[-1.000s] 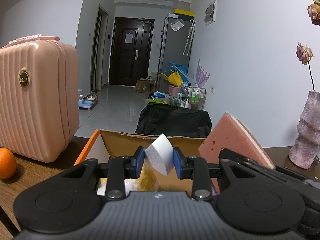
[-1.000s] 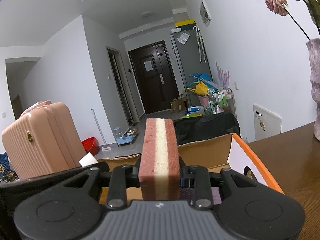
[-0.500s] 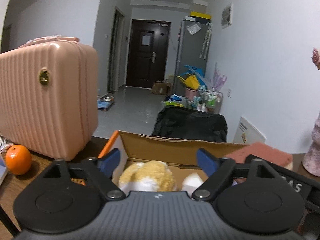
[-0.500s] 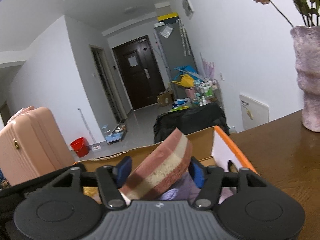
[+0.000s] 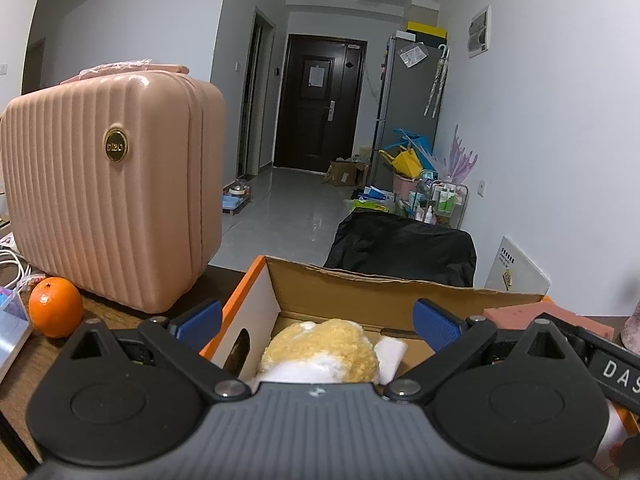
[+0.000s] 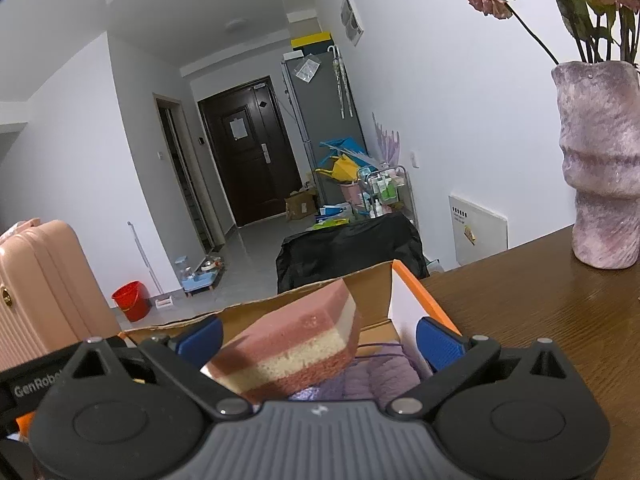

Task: Organize soft objects
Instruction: 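Open both tools to drop the sponge and foam wedge into the box, then withdraw both tools from the box toward the white foam cylinder and blue plush, then lower the right tool onto the white foam cylinder and close on it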

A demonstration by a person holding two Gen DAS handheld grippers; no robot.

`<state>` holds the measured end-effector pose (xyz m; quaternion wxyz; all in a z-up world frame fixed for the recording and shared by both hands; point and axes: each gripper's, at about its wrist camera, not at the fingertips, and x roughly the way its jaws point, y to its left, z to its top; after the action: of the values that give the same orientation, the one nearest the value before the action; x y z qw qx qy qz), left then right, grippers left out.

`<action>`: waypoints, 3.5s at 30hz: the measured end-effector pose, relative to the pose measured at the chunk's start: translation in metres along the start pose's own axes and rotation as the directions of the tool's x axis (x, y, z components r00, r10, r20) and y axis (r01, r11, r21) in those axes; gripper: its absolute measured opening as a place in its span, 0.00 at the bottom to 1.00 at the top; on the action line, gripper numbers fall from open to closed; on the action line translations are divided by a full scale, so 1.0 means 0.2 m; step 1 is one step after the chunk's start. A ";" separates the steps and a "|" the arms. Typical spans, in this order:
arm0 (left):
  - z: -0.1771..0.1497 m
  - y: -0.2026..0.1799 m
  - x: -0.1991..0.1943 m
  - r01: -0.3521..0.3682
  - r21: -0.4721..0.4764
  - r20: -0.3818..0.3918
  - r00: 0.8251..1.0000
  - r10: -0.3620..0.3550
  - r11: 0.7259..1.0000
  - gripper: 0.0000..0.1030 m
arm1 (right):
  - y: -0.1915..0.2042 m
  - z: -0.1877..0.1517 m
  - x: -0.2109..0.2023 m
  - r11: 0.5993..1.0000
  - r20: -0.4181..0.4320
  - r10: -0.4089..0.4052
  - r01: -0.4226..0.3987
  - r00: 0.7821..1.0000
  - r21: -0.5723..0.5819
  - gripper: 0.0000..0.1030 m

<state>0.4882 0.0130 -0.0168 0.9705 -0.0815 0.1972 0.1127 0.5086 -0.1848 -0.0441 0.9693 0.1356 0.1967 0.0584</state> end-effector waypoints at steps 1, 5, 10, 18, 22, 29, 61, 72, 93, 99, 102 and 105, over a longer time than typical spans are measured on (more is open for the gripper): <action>0.00 0.00 0.00 0.000 -0.002 -0.002 1.000 0.000 1.000 1.00 | 0.00 0.00 0.00 1.000 -0.001 -0.001 0.001 1.000 -0.004 1.00; 0.00 0.00 0.00 -0.002 0.003 -0.004 1.000 0.002 1.000 1.00 | -0.01 0.00 -0.02 1.000 0.003 -0.006 0.006 1.000 -0.012 1.00; 0.00 -0.01 -0.02 -0.003 0.006 0.001 1.000 0.003 1.000 1.00 | -0.02 0.00 -0.06 1.000 0.010 -0.011 0.012 1.000 -0.010 1.00; -0.01 0.02 -0.11 -0.002 0.023 0.021 1.000 0.001 1.000 1.00 | -0.05 -0.01 -0.14 1.000 0.036 -0.004 0.004 0.999 -0.023 1.00; -0.02 0.04 -0.16 -0.003 0.027 0.031 1.000 0.003 1.000 1.00 | -0.05 -0.03 -0.21 0.999 0.060 0.004 -0.002 0.998 -0.038 1.00; -0.06 0.08 -0.27 -0.008 0.047 0.048 0.999 0.006 0.999 1.00 | -0.04 -0.05 -0.33 0.998 0.100 0.020 -0.014 0.995 -0.065 1.00; -0.31 0.27 -0.79 -0.033 0.099 0.039 0.999 0.030 0.995 1.00 | 0.01 -0.32 -0.88 0.987 0.096 0.076 -0.061 0.993 -0.152 1.00; -0.40 0.34 -0.99 -0.026 0.117 0.025 0.999 0.024 0.993 1.00 | 0.05 -0.45 -1.10 0.976 0.060 0.100 -0.086 0.993 -0.201 1.00; -0.50 0.45 -1.04 0.069 0.143 -0.044 0.997 -0.064 0.987 1.00 | 0.12 -0.56 -1.13 0.947 -0.048 0.104 -0.113 0.993 -0.300 1.00; -0.48 0.51 -0.95 0.071 0.126 -0.073 0.995 -0.062 0.990 1.00 | 0.16 -0.56 -0.95 0.946 -0.121 0.084 -0.117 0.989 -0.303 0.96; -0.47 0.54 -0.92 0.059 0.117 -0.075 0.996 -0.050 0.991 1.00 | 0.20 -0.56 -0.84 0.942 -0.156 0.060 -0.108 0.986 -0.319 0.93; -0.47 0.56 -0.89 0.050 0.110 -0.080 0.996 -0.042 0.993 1.00 | 0.24 -0.57 -0.74 0.940 -0.186 0.041 -0.101 0.982 -0.326 0.93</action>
<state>0.2673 0.0680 -0.0435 0.9675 -0.0359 0.2386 0.0759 0.3255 -0.1360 -0.0765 0.9542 -0.0295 0.2640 0.1378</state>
